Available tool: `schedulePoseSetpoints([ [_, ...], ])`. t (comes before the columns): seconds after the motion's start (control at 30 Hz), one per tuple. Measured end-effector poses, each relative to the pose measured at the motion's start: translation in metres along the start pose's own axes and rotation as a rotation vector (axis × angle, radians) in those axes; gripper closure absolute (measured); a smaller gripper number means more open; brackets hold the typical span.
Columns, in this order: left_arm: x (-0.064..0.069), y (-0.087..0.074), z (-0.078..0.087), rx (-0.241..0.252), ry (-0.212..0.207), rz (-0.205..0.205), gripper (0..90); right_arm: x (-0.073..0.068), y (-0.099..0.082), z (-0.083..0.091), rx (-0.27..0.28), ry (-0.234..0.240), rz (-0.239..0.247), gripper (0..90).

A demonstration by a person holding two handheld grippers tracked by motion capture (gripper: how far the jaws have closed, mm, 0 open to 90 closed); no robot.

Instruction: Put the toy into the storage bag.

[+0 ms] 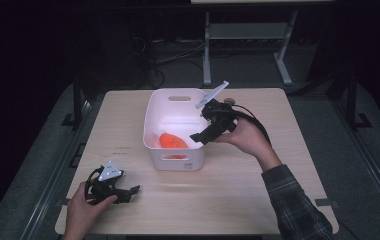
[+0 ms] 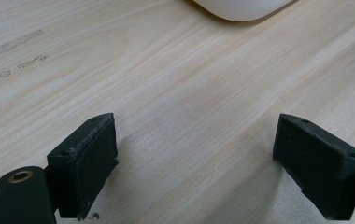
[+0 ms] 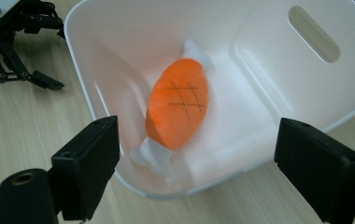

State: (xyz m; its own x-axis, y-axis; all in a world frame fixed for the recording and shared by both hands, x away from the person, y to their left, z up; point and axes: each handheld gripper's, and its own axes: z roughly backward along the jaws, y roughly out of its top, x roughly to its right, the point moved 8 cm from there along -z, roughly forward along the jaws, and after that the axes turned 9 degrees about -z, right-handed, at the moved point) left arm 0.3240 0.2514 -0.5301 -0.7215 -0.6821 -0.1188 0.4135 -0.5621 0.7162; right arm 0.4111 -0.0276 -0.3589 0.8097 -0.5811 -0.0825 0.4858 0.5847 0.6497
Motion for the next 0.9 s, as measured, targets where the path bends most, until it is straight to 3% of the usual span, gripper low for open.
schedulePoseSetpoints([
  [0.3,0.000,0.000,0.000,0.000,0.000,-0.001,12.8,0.010,-0.028,0.017,0.030,-0.014,-0.024,13.6],
  [0.4,0.000,0.000,0.000,0.000,0.000,0.000,12.8,0.012,-0.043,0.020,0.036,-0.021,-0.052,13.5],
  [0.9,0.000,0.000,0.000,0.000,0.000,0.000,12.8,0.020,-0.107,0.014,0.057,-0.050,-0.115,10.9],
])
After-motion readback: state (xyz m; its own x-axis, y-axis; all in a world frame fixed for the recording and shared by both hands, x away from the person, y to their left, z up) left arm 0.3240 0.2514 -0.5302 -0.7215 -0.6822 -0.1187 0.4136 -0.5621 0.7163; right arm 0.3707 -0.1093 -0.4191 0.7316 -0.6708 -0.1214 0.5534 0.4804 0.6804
